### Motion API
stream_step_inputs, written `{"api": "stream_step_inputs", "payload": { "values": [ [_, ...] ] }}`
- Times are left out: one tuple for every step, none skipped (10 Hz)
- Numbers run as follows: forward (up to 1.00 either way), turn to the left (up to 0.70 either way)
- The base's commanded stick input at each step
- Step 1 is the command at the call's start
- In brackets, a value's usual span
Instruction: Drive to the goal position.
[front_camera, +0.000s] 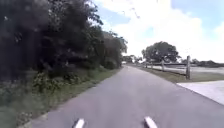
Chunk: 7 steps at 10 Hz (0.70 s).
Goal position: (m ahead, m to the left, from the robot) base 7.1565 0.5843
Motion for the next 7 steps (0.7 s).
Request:
{"api": "stream_step_inputs", "payload": {
  "values": [
    [0.7, 0.0],
    [0.7, 0.0],
    [0.7, 0.0],
    [0.7, 0.0],
    [0.7, 0.0],
    [0.7, 0.0],
    [0.7, 0.0]
  ]
}}
